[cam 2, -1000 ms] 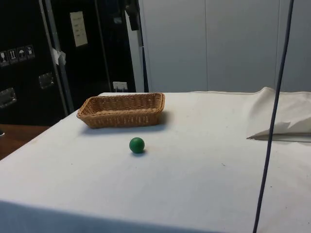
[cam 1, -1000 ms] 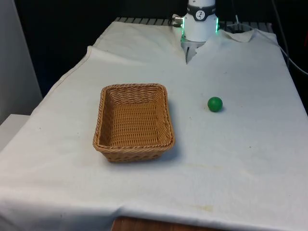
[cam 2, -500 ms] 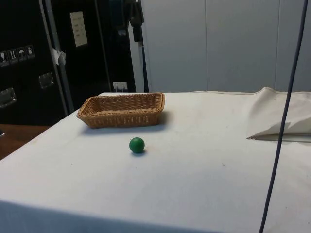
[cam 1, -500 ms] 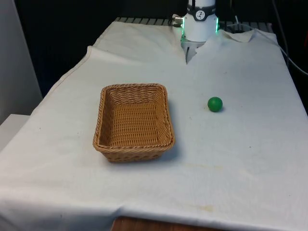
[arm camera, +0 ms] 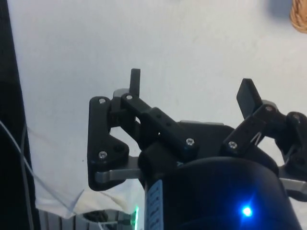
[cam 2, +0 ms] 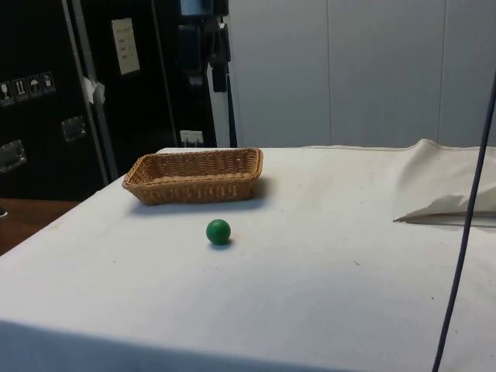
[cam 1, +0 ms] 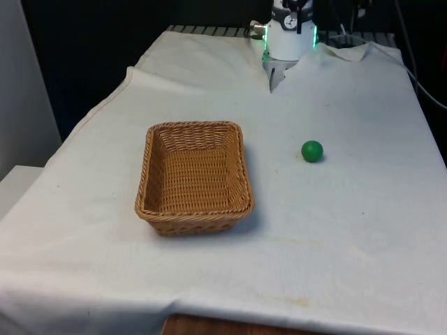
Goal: Pick up the ball and place it into the basket.
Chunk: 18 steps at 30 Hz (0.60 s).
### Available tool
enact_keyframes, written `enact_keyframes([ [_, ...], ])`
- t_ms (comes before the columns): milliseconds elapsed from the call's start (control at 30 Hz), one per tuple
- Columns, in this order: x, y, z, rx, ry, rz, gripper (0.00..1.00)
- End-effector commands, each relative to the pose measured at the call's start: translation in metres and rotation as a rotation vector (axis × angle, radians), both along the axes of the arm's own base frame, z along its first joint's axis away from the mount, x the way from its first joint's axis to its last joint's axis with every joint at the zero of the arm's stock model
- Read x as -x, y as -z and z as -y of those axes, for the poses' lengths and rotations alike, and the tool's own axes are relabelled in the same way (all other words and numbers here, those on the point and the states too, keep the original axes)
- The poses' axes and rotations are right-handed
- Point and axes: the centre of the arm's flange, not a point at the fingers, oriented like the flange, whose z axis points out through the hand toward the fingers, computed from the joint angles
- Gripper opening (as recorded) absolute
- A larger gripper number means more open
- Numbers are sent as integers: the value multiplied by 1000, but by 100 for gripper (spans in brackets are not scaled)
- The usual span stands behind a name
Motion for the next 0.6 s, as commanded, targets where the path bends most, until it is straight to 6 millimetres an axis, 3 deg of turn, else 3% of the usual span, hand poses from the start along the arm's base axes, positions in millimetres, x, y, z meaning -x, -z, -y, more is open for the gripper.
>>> enact_keyframes([
  [0,0,3,-3,-3,4,12,100],
  [333,4,38,-15,-8,-3,21,100],
  [367,4,35,-13,-1,-6,17,100],
  [400,3,46,-18,-11,0,20,100],
  [567,1,63,-24,-13,1,15,100],
])
